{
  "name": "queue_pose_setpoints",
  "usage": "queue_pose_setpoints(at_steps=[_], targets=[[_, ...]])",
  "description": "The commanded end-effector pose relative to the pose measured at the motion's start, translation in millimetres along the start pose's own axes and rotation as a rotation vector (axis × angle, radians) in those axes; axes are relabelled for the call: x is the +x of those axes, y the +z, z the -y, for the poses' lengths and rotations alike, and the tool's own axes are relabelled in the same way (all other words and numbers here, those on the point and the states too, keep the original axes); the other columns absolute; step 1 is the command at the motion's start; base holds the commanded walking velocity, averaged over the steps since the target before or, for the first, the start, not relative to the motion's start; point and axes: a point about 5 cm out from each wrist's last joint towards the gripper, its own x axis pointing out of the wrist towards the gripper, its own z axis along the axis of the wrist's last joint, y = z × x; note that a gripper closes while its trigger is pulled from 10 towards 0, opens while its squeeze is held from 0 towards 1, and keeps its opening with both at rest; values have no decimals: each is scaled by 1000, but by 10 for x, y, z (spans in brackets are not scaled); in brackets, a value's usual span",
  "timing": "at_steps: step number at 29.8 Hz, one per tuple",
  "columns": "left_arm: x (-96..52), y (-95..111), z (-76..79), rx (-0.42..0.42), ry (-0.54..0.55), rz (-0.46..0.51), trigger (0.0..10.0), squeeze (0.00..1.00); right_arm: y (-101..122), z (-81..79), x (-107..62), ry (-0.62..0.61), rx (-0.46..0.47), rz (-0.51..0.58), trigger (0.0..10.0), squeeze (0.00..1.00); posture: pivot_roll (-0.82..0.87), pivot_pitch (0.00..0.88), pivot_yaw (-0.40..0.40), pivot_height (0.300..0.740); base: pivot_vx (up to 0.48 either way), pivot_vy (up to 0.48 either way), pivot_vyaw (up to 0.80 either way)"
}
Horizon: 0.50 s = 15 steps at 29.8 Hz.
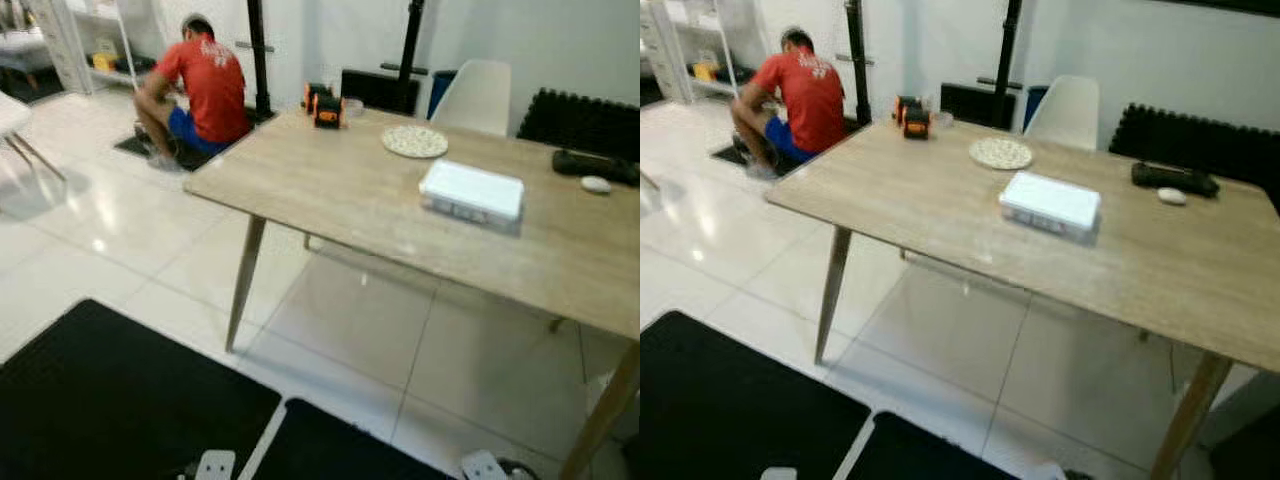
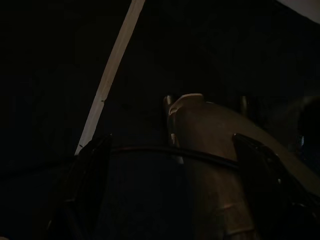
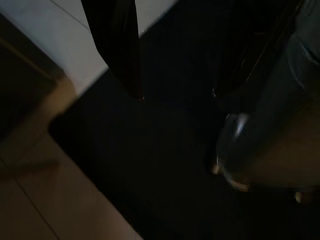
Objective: Restocking fridge
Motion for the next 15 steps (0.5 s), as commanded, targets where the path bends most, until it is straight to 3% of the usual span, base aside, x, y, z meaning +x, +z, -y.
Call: queue_pose_setpoints(at_steps=[1, 15], targets=[[-15, -157, 36, -6, -4, -64, 10000, 0, -42, 76, -16, -22, 4, -13, 10000, 0, -54, 0, -39, 740, 0, 0, 0], [0, -64, 13, 14, 9, -48, 10000, 0, -21, 89, -15, -35, 10, -10, 10000, 0, -61, 0, -26, 740, 0, 0, 0]])
